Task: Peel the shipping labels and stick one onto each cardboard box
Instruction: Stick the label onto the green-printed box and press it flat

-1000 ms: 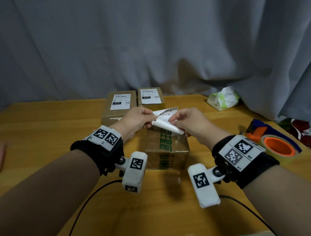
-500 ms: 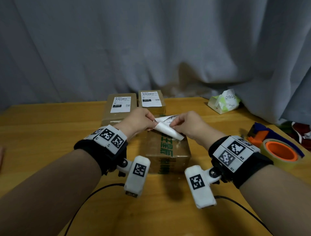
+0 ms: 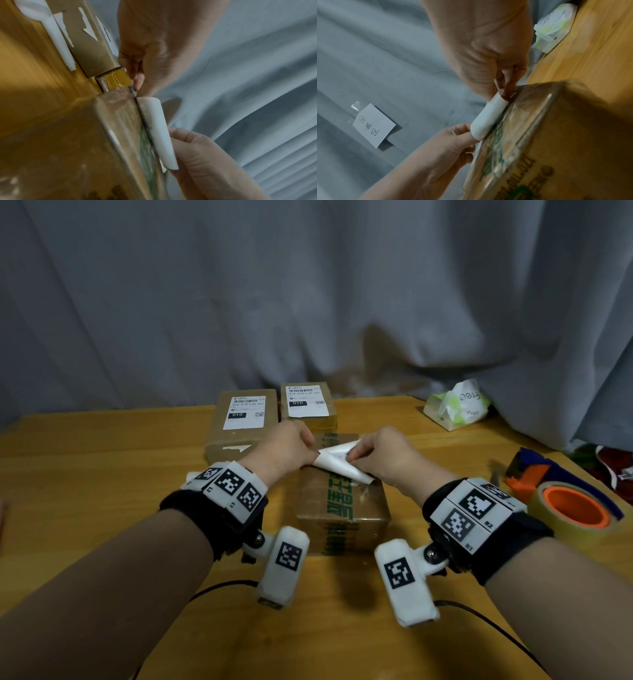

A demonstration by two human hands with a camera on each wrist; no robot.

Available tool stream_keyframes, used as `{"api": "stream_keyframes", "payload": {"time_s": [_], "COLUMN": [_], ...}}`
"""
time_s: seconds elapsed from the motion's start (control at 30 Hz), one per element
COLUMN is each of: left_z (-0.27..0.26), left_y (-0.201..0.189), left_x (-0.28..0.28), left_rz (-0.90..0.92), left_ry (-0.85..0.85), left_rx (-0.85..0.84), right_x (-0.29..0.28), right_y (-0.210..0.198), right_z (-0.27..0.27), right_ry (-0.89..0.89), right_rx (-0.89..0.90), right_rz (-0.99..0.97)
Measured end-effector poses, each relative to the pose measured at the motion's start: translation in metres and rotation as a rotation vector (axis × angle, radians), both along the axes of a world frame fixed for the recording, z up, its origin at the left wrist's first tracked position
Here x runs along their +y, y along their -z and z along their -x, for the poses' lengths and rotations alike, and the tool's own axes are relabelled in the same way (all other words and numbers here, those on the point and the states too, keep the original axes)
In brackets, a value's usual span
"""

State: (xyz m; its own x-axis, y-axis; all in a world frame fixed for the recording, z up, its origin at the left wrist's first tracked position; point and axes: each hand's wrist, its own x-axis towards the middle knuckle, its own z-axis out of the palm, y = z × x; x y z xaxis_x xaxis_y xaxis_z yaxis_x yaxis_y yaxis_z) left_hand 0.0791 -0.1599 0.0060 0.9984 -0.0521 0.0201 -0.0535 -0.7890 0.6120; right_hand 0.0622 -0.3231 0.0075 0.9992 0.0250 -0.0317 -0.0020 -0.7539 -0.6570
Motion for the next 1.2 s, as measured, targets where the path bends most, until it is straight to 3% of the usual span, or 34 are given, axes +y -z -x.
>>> {"api": "stream_keyframes", "payload": {"time_s": [0.07, 0.17, 0.27, 0.33, 0.6, 0.93, 1.07, 1.2], "left_z": [0.000, 0.012, 0.027, 0.029, 0.041, 0.051, 0.052, 0.043], "left_y": [0.003, 0.000, -0.007, -0.006, -0.001, 0.001, 0.004, 0.006], "left_x": [0.007, 0.012, 0.012, 0.014, 0.022, 0.026, 0.019, 0.024], "left_rz": [0.015, 0.261, 0.456, 0.481, 0.374, 0.252, 0.089, -0.032], "left_ry": [-0.022, 0.066, 0.188, 0.209, 0.286, 0.451, 0.515, 0.509], "left_rx": [-0.037, -0.119, -0.092, -0.041, 0.055, 0.088, 0.033, -0.030], "right_x": [-0.002, -0.005, -0.008, -0.011, -0.017, -0.024, -0.022, -0.031], "right_y": [0.002, 0.003, 0.002, 0.001, 0.005, 0.003, 0.001, 0.009], "right_z": [-0.001, -0.001, 0.000, 0.001, 0.006, 0.014, 0.018, 0.013], "right_ry": [-0.007, -0.027, -0.077, -0.113, -0.218, -0.356, -0.388, -0.401], "right_rx": [-0.003, -0.006, 0.002, 0.007, -0.014, -0.183, -0.271, -0.230], "right_rz": [-0.017, -0.054, -0.108, -0.143, -0.187, 0.109, 0.258, 0.206]}}
